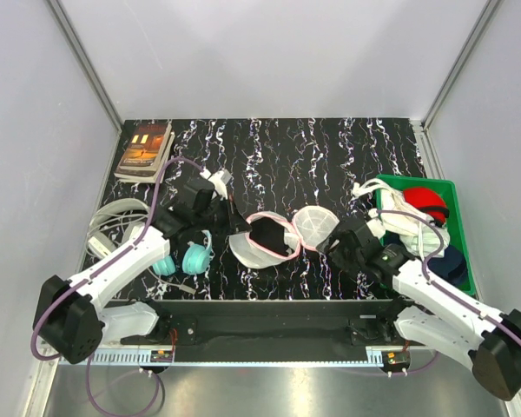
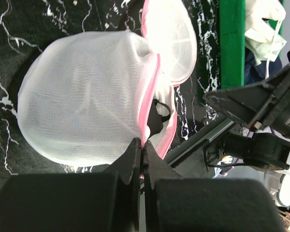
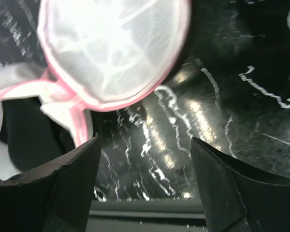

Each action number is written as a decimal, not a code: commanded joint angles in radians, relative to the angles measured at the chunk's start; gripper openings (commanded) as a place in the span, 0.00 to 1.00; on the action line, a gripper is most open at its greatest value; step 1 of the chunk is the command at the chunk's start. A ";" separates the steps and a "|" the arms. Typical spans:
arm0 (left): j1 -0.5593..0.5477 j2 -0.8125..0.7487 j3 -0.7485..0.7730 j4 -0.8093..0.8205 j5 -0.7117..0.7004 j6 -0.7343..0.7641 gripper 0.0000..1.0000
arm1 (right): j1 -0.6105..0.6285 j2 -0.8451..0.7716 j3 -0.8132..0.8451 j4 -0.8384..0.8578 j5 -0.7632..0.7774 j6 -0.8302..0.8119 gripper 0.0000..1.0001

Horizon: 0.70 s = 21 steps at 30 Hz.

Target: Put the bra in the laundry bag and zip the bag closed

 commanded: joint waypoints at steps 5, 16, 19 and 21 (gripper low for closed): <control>0.005 -0.030 -0.035 0.080 0.041 -0.018 0.00 | -0.026 0.122 -0.043 0.202 0.094 0.170 0.80; 0.007 -0.021 -0.033 0.090 0.062 -0.001 0.00 | -0.062 0.384 -0.023 0.379 0.166 0.177 0.67; 0.008 -0.029 -0.020 0.044 0.036 0.042 0.04 | -0.062 0.371 -0.011 0.376 0.168 0.138 0.47; 0.008 -0.055 0.011 -0.022 -0.024 0.080 0.17 | -0.062 0.351 -0.011 0.373 0.151 0.115 0.27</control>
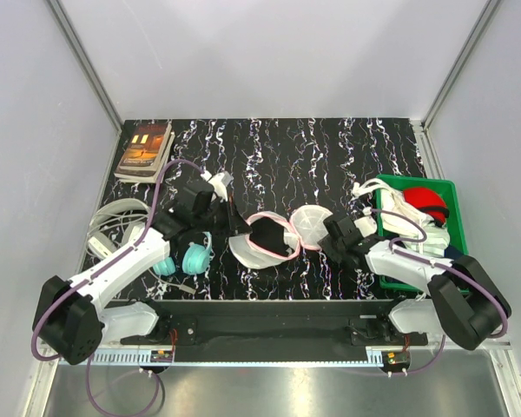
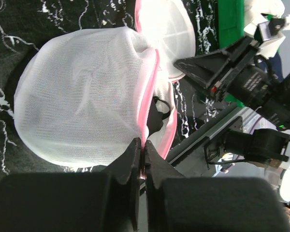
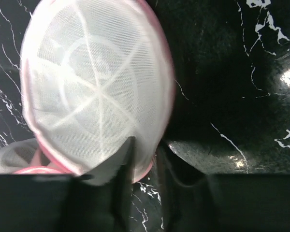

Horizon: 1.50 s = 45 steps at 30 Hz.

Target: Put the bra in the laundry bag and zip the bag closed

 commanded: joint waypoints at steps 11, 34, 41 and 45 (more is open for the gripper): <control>-0.116 -0.030 0.342 -0.164 -0.129 0.196 0.28 | -0.006 -0.188 0.065 -0.067 0.026 -0.102 0.00; -0.249 0.527 0.270 -0.057 -0.267 0.146 0.00 | -0.006 -0.312 0.173 -0.173 -0.052 -0.070 0.00; -0.167 0.543 0.209 0.002 -0.312 0.089 0.00 | -0.006 -0.326 0.369 -0.402 -0.063 -0.098 0.00; -0.121 0.555 0.199 0.009 -0.283 0.094 0.00 | -0.005 -0.309 0.490 -0.451 -0.084 -0.137 0.00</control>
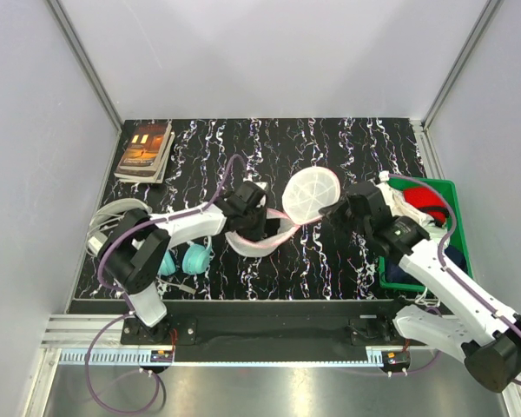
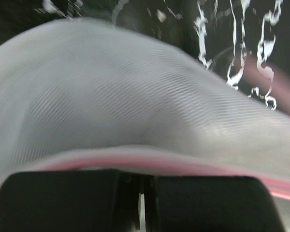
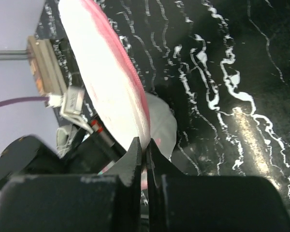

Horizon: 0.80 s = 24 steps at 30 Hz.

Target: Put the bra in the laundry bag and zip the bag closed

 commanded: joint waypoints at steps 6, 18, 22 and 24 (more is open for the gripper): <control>0.066 -0.075 -0.042 0.038 -0.088 -0.008 0.01 | -0.004 0.134 0.202 0.031 -0.121 -0.156 0.00; 0.152 -0.394 -0.082 0.014 -0.077 0.000 0.64 | -0.004 0.373 0.257 0.188 -0.161 -0.265 0.10; 0.152 -0.489 -0.063 -0.037 -0.080 0.017 0.79 | -0.007 0.517 0.301 0.271 -0.192 -0.314 0.16; 0.154 -0.543 -0.059 -0.044 -0.071 0.021 0.80 | -0.012 0.585 0.366 0.294 -0.222 -0.323 0.25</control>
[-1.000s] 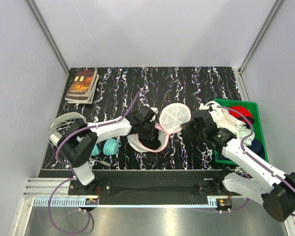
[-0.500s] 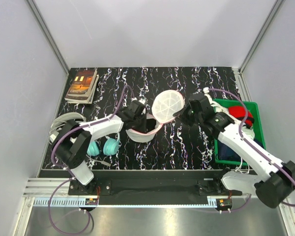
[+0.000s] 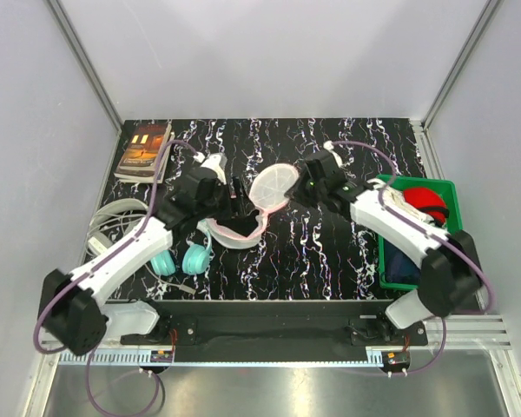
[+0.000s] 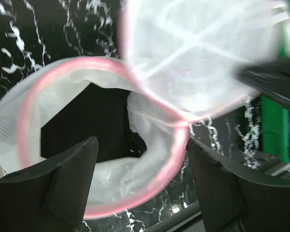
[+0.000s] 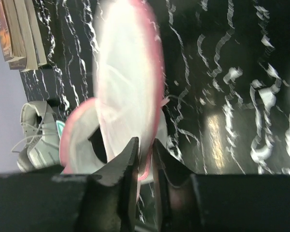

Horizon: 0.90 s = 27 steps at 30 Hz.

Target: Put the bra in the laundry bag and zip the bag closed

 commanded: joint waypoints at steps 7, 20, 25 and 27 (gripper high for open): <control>-0.010 -0.217 0.012 -0.025 0.095 0.027 0.75 | -0.092 0.194 0.176 0.042 -0.043 -0.107 0.78; -0.106 -0.337 -0.017 -0.052 0.200 0.055 0.73 | -0.450 -0.233 -0.040 -0.371 0.317 -0.327 1.00; -0.126 -0.323 -0.017 -0.054 0.200 0.061 0.73 | -0.578 -0.233 -0.143 -0.260 0.286 -0.437 1.00; -0.127 -0.319 -0.016 -0.054 0.201 0.059 0.72 | -0.590 -0.213 -0.170 -0.219 0.282 -0.457 0.97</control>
